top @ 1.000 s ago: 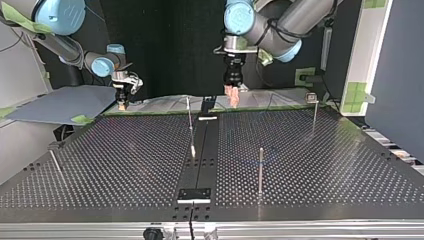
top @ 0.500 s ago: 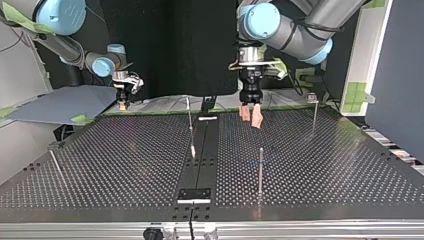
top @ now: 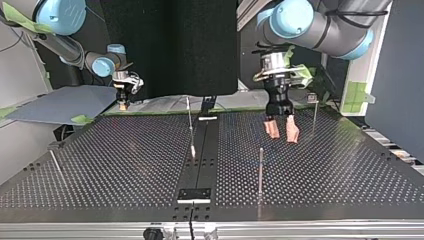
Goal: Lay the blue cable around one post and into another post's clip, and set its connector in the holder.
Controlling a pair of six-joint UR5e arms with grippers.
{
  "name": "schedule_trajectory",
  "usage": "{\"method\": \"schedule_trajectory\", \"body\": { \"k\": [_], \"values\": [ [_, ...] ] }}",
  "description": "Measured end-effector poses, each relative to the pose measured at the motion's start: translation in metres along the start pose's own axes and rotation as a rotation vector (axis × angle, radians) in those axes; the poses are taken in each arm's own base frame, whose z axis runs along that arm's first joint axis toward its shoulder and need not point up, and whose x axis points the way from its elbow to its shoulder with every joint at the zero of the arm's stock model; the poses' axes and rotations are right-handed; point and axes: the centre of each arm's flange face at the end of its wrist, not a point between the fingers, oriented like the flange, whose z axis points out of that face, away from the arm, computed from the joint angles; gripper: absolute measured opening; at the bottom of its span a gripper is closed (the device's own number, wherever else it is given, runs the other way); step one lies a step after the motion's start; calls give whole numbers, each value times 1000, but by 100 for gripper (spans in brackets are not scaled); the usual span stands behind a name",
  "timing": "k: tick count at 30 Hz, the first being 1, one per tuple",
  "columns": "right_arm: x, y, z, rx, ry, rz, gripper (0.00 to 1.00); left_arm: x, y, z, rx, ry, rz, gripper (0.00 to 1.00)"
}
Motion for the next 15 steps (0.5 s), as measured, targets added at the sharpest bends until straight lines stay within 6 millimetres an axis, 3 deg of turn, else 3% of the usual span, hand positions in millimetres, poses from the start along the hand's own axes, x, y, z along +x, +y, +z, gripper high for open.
{"method": "schedule_trajectory", "body": {
  "k": [6,15],
  "values": [
    [0,0,0,0,-1,0,19,-13,-18,-3,80,0,-85,100],
    [0,0,0,0,-3,0,19,11,-7,-9,128,91,-165,100]
  ]
}}
